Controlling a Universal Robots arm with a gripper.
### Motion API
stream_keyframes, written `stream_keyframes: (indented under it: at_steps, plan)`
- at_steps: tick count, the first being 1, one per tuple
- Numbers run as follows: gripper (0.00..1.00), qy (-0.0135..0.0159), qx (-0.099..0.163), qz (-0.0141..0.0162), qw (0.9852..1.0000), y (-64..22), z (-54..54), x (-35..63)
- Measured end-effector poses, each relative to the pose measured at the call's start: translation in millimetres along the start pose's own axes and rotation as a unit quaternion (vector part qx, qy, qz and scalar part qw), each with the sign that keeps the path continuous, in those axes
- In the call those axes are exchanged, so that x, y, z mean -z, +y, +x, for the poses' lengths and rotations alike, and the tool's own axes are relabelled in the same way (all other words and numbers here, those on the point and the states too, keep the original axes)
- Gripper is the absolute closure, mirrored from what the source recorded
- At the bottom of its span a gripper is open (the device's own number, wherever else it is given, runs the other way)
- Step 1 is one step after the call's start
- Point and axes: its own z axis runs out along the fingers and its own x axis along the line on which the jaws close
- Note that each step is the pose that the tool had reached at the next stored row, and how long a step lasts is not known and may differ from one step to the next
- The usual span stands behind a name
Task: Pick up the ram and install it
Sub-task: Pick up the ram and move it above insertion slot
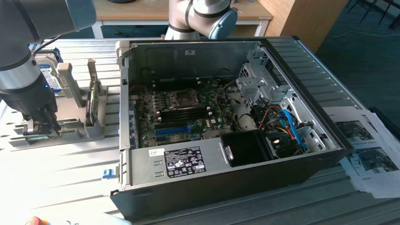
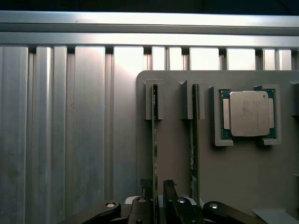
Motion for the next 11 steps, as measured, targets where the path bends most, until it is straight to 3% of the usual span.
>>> stream_keyframes:
  at_steps: [4,6,11]
  plan:
    - [0.78,0.0,0.0,0.0,1.0,0.0,0.0,0.0]
    - [0.88,0.0,0.0,0.0,1.0,0.0,0.0,0.0]
    - [0.88,0.0,0.0,0.0,1.0,0.0,0.0,0.0]
